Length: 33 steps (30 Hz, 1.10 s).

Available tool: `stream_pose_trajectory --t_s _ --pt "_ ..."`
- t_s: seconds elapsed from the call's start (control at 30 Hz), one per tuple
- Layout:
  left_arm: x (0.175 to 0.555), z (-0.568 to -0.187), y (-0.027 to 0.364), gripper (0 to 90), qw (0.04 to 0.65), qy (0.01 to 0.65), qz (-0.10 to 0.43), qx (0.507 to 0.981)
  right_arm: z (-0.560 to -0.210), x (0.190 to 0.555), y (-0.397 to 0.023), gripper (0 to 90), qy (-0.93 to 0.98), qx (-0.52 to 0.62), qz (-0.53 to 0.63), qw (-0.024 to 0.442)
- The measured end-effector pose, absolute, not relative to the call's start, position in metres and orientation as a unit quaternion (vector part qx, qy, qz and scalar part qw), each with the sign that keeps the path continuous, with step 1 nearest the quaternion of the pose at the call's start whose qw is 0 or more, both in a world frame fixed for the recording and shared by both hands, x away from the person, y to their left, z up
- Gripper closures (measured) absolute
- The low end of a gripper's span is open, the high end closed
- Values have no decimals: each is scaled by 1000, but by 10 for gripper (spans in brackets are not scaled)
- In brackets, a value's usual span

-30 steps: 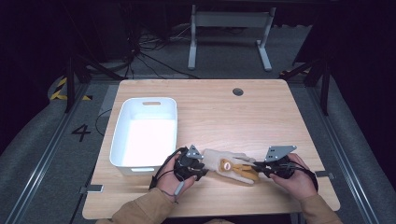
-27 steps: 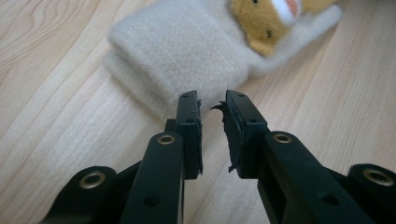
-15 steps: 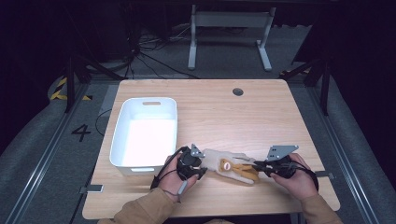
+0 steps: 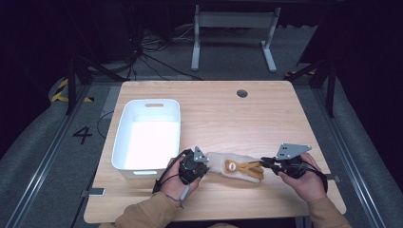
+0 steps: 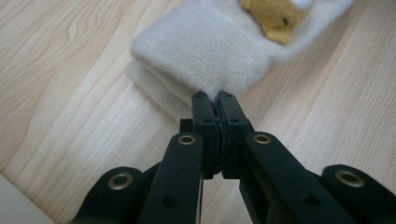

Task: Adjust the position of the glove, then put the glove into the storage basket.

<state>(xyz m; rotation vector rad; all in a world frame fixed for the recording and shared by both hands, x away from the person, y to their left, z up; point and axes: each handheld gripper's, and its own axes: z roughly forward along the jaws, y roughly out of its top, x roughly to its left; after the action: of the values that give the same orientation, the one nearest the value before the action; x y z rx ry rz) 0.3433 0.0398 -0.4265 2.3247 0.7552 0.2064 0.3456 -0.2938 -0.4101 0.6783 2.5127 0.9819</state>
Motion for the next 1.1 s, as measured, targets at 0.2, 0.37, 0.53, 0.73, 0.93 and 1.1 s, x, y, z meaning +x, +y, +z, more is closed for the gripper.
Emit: stream_pose_trajectory --t_s 0.2,0.37,0.53,0.73,0.93,1.1 --pt "340 -432 38 885 328 288 81 896 -408 352 -296 832 881 247 360 182" --pt "343 -439 36 847 314 295 75 899 -425 358 -294 802 890 257 341 161" --pt "344 -438 40 697 317 302 88 895 -425 359 -300 672 889 262 339 161" --pt "341 -425 40 562 346 275 94 892 -419 357 -314 760 875 297 344 168" --pt "344 -409 32 497 366 255 72 892 -418 356 -326 749 866 314 352 167" --pt "351 -402 25 456 367 243 73 895 -417 354 -332 733 860 323 359 165"
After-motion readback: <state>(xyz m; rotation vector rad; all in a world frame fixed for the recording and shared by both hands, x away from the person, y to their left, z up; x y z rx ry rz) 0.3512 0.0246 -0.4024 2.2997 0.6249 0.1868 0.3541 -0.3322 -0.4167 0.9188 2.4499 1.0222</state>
